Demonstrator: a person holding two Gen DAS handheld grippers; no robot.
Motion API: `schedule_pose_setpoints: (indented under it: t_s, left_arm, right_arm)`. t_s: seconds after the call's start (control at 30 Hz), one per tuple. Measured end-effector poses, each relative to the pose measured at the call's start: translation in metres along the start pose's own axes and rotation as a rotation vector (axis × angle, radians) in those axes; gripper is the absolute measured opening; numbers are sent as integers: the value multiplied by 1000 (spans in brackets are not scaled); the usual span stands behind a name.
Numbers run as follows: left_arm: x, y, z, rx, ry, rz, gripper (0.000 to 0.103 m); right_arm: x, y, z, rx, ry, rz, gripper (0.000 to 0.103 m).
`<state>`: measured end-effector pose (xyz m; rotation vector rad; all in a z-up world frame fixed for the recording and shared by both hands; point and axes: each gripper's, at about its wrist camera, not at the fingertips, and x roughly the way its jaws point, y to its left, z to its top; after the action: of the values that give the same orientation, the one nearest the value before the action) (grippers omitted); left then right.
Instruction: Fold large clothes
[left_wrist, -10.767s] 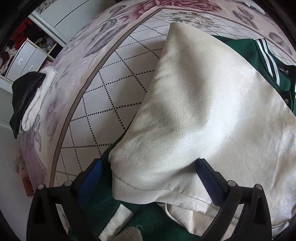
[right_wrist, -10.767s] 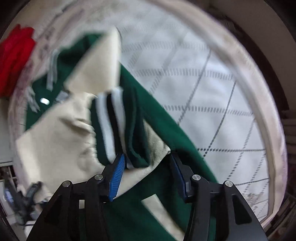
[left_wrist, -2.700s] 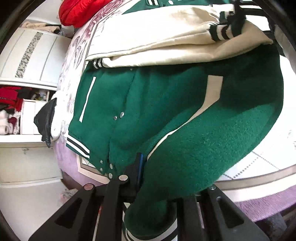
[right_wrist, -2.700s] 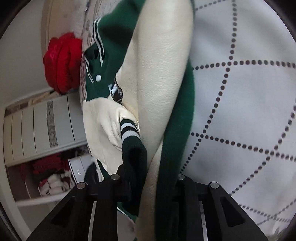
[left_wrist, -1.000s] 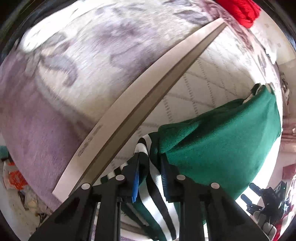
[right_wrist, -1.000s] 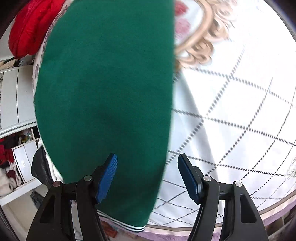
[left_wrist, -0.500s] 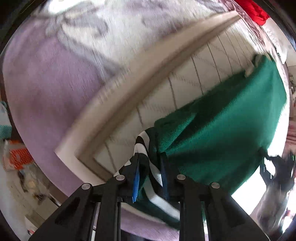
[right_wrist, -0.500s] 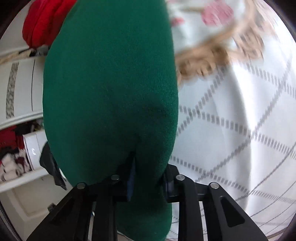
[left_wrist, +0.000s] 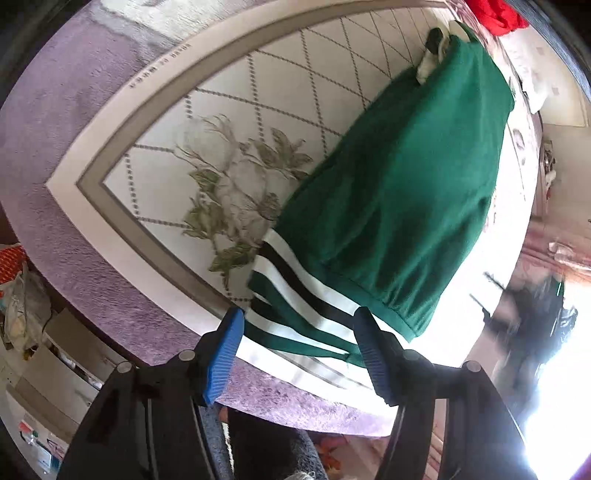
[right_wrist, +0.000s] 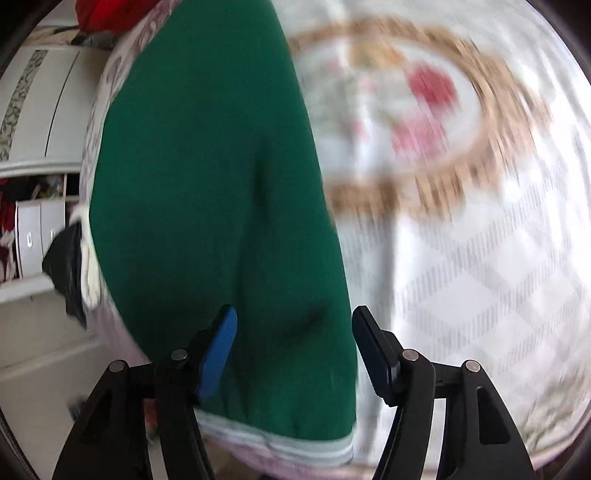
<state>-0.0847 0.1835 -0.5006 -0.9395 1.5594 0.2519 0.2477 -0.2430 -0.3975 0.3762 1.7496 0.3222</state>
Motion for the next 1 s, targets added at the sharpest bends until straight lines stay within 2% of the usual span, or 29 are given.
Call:
schedule_pose_setpoints:
  t_s: [0.1, 0.23, 0.27, 0.3, 0.33, 0.37, 0.4, 0.43, 0.5, 0.6, 0.7, 0.77, 0.83, 0.87, 0.93, 1.0]
  left_arm:
    - [15, 12, 9, -3, -6, 41, 59]
    - [47, 5, 26, 20, -21, 104, 59]
    - [49, 4, 26, 42, -32, 113, 47]
    - [49, 1, 23, 67, -56, 120, 28]
    - [43, -5, 17, 99, -82, 121, 4]
    - [39, -15, 14, 118, -103, 144, 4]
    - [28, -21, 5, 142, -136, 139, 4]
    - [18, -24, -3, 150, -155, 121, 4]
    - [-1, -28, -18, 151, -164, 64, 4]
    - [-14, -27, -37, 142, -140, 13, 4]
    - [-7, -14, -34, 174, -127, 81, 4]
    - [26, -4, -19, 153, -95, 144, 4]
    - [53, 17, -8, 95, -36, 179, 1]
    - [64, 28, -3, 66, -8, 220, 1]
    - [65, 41, 5, 10, 11, 194, 1]
    - [45, 44, 8, -1, 2, 190, 1]
  right_arm:
    - [15, -22, -54, 66, 58, 11, 67]
    - [45, -56, -112, 233, 122, 99, 67]
    - [49, -65, -124, 253, 132, 100, 67]
    - [57, -68, -133, 265, 136, 87, 67]
    - [62, -71, -140, 264, 129, 87, 67]
    - [62, -72, -139, 263, 121, 94, 54]
    - [62, -72, -144, 268, 93, 103, 26]
    - [60, -71, -144, 272, 80, 79, 24]
    - [60, -64, -140, 267, 51, 59, 11]
    - [46, -64, -143, 293, 3, 60, 7]
    - [30, -80, -154, 311, -23, 58, 7]
    - [23, -86, -150, 308, -22, 37, 7]
    - [27, -85, -148, 300, 0, 7, 7]
    - [30, -86, -147, 292, 12, -3, 7]
    - [40, -81, -144, 263, 47, -41, 7]
    - [43, -82, -139, 262, 89, -36, 10]
